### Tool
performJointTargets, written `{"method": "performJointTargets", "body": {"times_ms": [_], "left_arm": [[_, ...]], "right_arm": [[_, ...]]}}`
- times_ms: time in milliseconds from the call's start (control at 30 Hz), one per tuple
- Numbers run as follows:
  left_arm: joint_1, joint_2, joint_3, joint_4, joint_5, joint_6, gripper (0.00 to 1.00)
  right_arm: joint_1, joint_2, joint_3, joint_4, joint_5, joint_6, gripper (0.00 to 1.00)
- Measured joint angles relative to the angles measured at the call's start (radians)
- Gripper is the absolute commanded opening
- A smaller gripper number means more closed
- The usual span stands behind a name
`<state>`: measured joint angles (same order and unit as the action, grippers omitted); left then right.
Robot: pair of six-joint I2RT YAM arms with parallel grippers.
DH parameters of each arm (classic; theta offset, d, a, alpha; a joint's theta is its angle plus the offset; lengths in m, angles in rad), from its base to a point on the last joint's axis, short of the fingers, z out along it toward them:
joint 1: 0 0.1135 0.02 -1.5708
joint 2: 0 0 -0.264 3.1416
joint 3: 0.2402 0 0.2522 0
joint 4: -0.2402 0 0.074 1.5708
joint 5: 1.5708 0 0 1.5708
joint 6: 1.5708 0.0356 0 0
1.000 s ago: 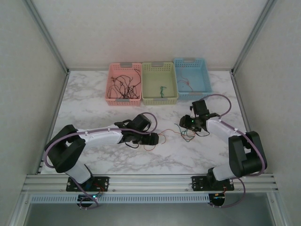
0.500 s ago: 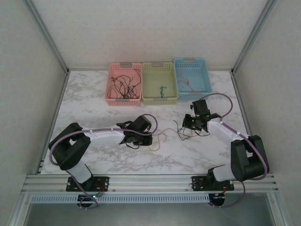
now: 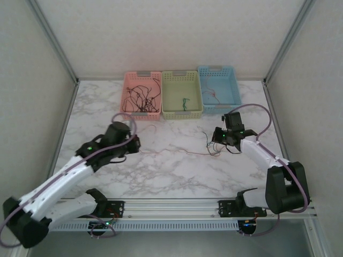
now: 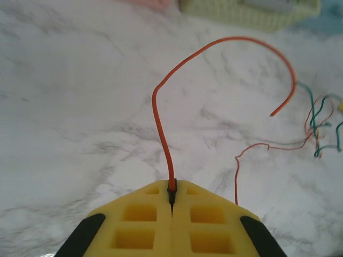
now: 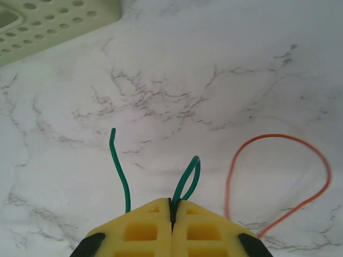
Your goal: Untangle the cables
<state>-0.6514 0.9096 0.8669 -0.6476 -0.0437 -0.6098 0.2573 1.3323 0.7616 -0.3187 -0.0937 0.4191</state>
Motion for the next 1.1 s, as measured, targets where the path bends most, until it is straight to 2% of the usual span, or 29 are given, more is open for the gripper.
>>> {"method": "performJointTargets", "body": {"times_ms": [200, 400, 567, 800, 1100], "left_arm": [[0.059, -0.138, 0.237, -0.252, -0.127, 0.042, 0.00], [0.060, -0.169, 0.487, -0.454, -0.310, 0.097, 0.00], [0.060, -0.177, 0.610, -0.551, -0.396, 0.133, 0.00], [0.060, -0.157, 0.835, -0.735, -0.570, 0.172, 0.00], [0.060, -0.144, 1.027, -0.856, -0.669, 0.216, 0.00]], "right_arm": [[-0.043, 0.038, 0.000, -0.001, 0.081, 0.012, 0.00], [-0.090, 0.039, 0.000, -0.001, 0.200, 0.013, 0.00], [-0.146, 0.040, 0.000, -0.001, 0.263, 0.024, 0.00], [-0.272, 0.061, 0.005, -0.012, 0.306, 0.066, 0.00], [-0.336, 0.061, 0.005, -0.010, 0.299, 0.095, 0.00]]}}
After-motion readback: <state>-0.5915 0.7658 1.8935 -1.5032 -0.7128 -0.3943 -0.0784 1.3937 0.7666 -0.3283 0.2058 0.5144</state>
